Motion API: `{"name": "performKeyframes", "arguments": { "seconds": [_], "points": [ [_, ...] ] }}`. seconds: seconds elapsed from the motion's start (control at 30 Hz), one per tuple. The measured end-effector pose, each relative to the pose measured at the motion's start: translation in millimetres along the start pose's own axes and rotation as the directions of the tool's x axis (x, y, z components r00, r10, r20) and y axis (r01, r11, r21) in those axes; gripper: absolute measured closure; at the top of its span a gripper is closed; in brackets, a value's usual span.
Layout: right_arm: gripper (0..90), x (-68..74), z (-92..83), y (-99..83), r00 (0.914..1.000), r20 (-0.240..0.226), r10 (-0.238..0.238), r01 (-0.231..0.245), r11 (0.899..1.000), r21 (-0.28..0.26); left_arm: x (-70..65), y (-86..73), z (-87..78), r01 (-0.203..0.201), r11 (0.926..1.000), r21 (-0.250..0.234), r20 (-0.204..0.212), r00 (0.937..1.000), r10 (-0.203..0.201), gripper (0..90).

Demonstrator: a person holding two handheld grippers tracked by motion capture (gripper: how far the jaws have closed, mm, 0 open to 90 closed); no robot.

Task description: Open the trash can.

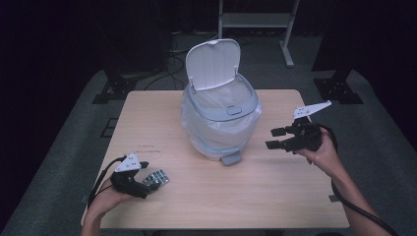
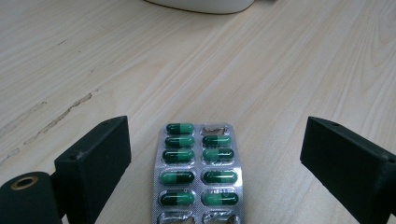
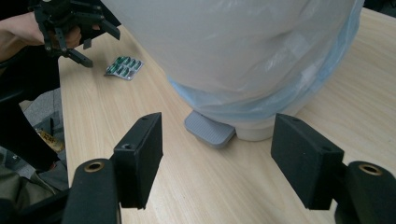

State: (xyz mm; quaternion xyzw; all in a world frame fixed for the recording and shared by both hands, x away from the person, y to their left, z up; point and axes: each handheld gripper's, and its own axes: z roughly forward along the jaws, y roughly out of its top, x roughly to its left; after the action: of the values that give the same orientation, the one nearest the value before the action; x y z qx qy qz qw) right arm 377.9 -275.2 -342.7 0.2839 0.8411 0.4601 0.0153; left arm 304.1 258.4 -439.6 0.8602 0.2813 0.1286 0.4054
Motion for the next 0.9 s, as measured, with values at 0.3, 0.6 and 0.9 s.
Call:
{"name": "performKeyframes", "arguments": {
  "seconds": [0.3, 0.6, 0.9],
  "points": [
    [32.6, -3.9, 4.3, -11.2, 0.9999, -0.003, 0.012, -0.012, 1.000, 0.000, 0.7, -1.0, 1.1, -0.006, 1.0000, 0.004, -0.001, 1.0000, 0.006, 7.7],
    [32.6, -6.0, 10.7, -23.9, 0.9997, -0.008, 0.024, -0.024, 1.000, 0.007, 0.8, -3.0, 6.3, -0.017, 0.9993, 0.035, -0.007, 0.9998, 0.017, 7.7],
    [32.5, -6.8, 15.4, -36.4, 0.9996, -0.008, 0.028, -0.027, 0.999, 0.016, 2.0, -7.6, 19.4, -0.033, 0.9933, 0.111, -0.027, 0.9990, 0.036, 7.7]
  ]
}}
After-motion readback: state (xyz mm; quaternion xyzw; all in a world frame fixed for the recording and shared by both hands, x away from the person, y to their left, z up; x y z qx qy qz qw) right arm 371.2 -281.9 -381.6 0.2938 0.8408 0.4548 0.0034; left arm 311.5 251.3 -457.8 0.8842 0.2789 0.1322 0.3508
